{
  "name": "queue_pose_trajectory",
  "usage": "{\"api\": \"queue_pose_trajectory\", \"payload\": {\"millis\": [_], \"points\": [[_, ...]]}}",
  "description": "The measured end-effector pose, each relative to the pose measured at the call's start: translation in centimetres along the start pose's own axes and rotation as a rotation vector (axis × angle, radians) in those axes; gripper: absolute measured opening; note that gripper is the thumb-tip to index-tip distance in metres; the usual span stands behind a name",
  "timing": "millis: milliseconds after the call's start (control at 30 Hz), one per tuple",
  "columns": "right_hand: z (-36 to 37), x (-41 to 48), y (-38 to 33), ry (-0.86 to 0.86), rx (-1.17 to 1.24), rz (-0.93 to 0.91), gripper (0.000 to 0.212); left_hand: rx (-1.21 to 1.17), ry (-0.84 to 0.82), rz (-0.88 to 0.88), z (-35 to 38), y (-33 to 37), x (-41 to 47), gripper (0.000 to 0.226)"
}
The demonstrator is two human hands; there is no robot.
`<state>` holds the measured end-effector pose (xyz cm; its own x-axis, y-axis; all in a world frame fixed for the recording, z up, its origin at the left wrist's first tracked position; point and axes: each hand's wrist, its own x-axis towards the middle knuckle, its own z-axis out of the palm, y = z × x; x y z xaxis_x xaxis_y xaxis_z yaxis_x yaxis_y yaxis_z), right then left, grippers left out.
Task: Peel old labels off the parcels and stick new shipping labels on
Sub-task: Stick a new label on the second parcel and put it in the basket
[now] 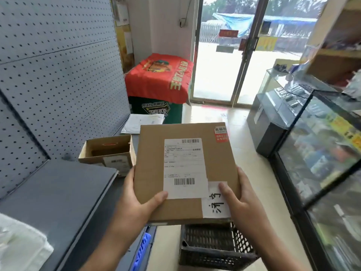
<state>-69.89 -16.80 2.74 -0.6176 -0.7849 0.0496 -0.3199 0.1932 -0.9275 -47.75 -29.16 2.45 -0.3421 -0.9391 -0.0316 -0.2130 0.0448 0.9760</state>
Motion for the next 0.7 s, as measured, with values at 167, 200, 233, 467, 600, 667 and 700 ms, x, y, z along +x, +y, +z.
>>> {"api": "queue_pose_trajectory", "payload": {"millis": [167, 200, 233, 467, 600, 667, 700], "points": [[-2.8, 2.7, 4.5, 0.051, 0.028, 0.07, 0.065, -0.006, -0.105, -0.008, 5.3, -1.0, 3.3, 0.094], [-3.3, 3.4, 5.4, 0.054, 0.032, 0.08, 0.066, -0.001, -0.113, -0.014, 6.3, -1.4, 3.9, 0.093], [-3.8, 4.1, 6.3, 0.053, 0.034, 0.089, 0.067, -0.006, -0.12, -0.025, 7.5, -1.8, 4.6, 0.091], [-7.4, 9.9, 13.2, 0.02, -0.02, 0.153, 0.071, -0.038, -0.178, -0.097, 15.3, -5.4, 8.7, 0.09], [-8.0, 11.9, 17.3, -0.03, -0.045, 0.231, 0.073, -0.047, -0.178, -0.163, 18.8, -8.2, 10.1, 0.102], [-8.0, 13.0, 19.2, -0.049, -0.057, 0.275, 0.074, -0.042, -0.18, -0.189, 20.1, -9.6, 10.9, 0.102], [-7.8, 13.4, 20.1, -0.059, -0.065, 0.294, 0.075, -0.036, -0.183, -0.202, 20.6, -10.3, 11.3, 0.101]]}}
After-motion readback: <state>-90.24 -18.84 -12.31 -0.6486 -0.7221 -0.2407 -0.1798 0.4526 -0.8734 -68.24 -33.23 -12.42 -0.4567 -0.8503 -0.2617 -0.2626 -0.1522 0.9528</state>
